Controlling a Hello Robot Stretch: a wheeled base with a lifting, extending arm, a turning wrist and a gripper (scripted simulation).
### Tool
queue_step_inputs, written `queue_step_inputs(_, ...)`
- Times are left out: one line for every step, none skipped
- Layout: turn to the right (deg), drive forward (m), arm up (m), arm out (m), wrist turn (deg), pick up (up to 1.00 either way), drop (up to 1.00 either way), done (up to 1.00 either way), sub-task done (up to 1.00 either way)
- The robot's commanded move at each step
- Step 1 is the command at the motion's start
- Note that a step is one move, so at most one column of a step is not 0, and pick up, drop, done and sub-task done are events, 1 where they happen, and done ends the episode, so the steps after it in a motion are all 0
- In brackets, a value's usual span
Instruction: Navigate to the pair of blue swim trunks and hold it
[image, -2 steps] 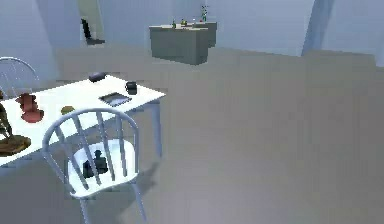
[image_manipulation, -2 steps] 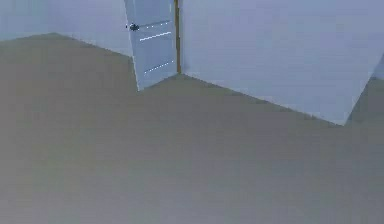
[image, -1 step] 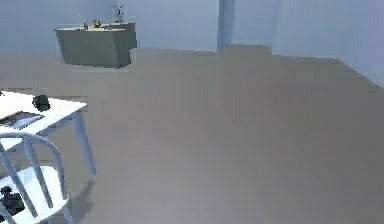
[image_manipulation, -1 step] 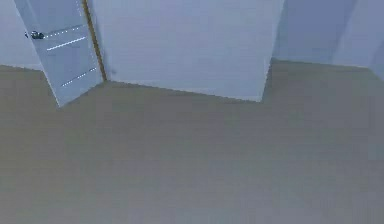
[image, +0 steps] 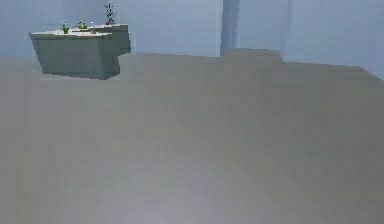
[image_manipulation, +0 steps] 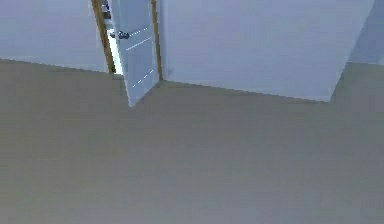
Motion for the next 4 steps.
queue_step_inputs(-21.0,0.00,0.00,0.00,0.0,0.00,0.00,0.00,0.00)
queue_step_inputs(0.0,1.00,0.00,0.00,0.0,0.00,0.00,0.00,0.00)
queue_step_inputs(-12.0,0.00,0.00,0.00,0.0,0.00,0.00,0.00,0.00)
queue_step_inputs(0.0,0.05,0.00,0.00,0.0,0.00,0.00,0.00,0.00)
